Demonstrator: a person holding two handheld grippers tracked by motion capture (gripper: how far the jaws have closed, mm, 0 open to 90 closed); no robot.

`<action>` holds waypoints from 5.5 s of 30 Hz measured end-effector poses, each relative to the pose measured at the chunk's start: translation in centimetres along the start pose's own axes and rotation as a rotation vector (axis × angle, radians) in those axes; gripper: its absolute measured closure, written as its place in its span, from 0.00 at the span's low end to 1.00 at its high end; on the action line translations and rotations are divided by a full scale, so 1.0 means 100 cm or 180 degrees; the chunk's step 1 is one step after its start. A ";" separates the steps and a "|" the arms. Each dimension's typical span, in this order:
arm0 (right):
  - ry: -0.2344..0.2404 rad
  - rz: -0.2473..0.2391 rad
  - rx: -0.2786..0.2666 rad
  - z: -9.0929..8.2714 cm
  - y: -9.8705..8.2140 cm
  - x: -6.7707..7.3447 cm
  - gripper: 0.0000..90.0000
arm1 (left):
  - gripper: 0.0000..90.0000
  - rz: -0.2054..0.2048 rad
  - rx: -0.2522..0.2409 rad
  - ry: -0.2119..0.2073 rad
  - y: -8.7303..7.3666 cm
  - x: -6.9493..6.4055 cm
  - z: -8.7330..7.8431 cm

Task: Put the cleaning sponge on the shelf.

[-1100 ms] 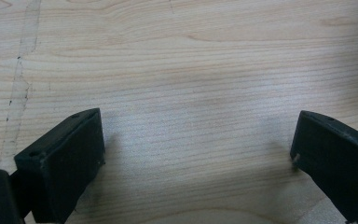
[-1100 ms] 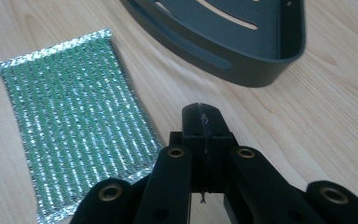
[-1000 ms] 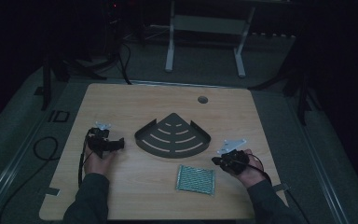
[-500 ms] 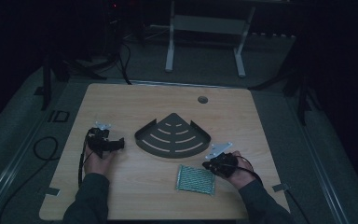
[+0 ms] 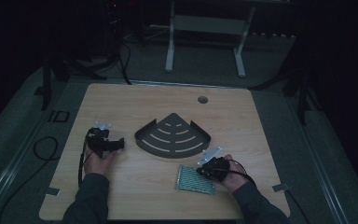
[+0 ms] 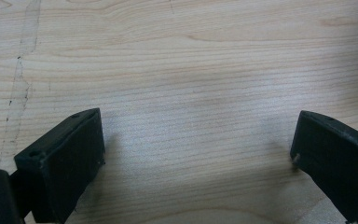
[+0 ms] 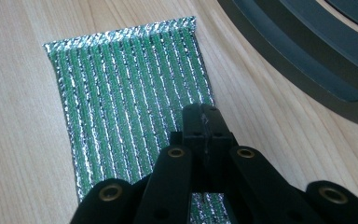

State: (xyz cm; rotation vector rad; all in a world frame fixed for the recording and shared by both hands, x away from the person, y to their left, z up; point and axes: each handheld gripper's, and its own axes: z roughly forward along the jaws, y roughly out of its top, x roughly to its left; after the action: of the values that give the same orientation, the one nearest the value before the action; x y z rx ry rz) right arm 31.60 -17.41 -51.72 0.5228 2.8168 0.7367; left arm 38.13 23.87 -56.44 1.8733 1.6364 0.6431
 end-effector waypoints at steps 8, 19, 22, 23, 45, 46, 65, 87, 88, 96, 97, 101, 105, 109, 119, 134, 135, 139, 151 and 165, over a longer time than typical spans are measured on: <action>-0.0016 0.0032 0.0020 -0.004 -0.007 -0.003 1.00 | 0.03 0.0000 0.0000 0.0000 0.000 0.000 0.000; -0.0163 0.0240 0.0055 -0.016 -0.031 -0.022 1.00 | 0.03 -0.0001 0.0000 0.0001 0.000 0.000 0.000; -0.0201 0.0310 0.0058 -0.019 -0.036 -0.026 1.00 | 0.03 -0.0001 0.0000 0.0001 0.000 0.000 0.000; -0.0210 0.0333 0.0062 -0.020 -0.038 -0.028 1.00 | 0.03 0.0000 0.0000 0.0001 0.000 0.000 0.000; -0.0317 0.0662 0.0116 -0.039 -0.059 -0.051 1.00 | 0.03 -0.0004 0.0001 0.0005 0.000 0.000 0.000; -0.0313 0.0660 0.0110 -0.041 -0.057 -0.052 0.98 | 0.03 -0.0004 0.0001 0.0004 0.000 0.000 0.000; -0.0028 0.0492 0.0556 -0.046 -0.028 -0.077 0.90 | 0.03 -0.0002 0.0004 0.0006 0.000 0.000 0.000; 0.0337 0.0530 0.0814 -0.028 -0.021 -0.093 0.88 | 0.03 -0.0005 0.0000 0.0004 0.000 0.000 0.000; 0.0344 0.0538 0.0824 -0.027 -0.021 -0.093 0.88 | 0.03 -0.0004 0.0001 0.0005 0.000 0.000 0.000; 0.0405 0.0645 0.0878 -0.019 -0.025 -0.097 0.88 | 0.03 -0.0005 0.0000 0.0004 0.000 0.000 0.000; 0.0420 0.0675 0.0871 -0.019 -0.025 -0.097 0.87 | 0.03 -0.0004 0.0001 0.0005 0.000 0.000 0.000; 0.0448 0.0712 0.0826 -0.021 -0.027 -0.099 0.86 | 0.03 -0.0004 0.0001 0.0004 0.000 0.000 0.000; 0.0463 0.0688 0.0778 -0.025 -0.026 -0.098 0.85 | 0.03 -0.0005 0.0001 0.0004 0.000 0.000 0.000; 0.0511 0.0651 0.0822 -0.024 -0.024 -0.098 0.84 | 0.03 -0.0004 0.0001 0.0005 0.000 0.000 0.000; 0.0478 0.0537 0.1070 -0.015 -0.019 -0.097 0.85 | 0.03 -0.0003 0.0002 0.0005 0.000 0.000 0.000; 0.0630 0.0732 0.0961 -0.014 -0.026 -0.104 0.97 | 0.03 -0.0003 0.0002 0.0004 0.000 0.000 0.000; 0.0617 0.0735 0.0971 -0.015 -0.026 -0.103 0.98 | 0.03 -0.0004 0.0002 0.0005 0.000 0.000 0.000; 0.0561 0.0640 0.1010 -0.017 -0.023 -0.100 0.99 | 0.03 -0.0005 0.0001 0.0005 0.000 0.000 0.000; 0.0491 0.0636 0.0980 -0.030 -0.017 -0.099 1.00 | 0.03 -0.0005 0.0000 0.0005 0.000 0.000 0.000; 0.0395 0.0625 0.0922 -0.048 -0.008 -0.105 1.00 | 0.03 -0.0005 0.0001 0.0005 0.000 0.000 0.000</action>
State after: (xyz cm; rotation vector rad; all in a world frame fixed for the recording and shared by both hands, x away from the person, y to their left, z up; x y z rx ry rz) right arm 39.78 -24.17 -47.11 0.8370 3.0387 0.4038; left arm 38.11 23.83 -56.43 1.8721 1.6388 0.6437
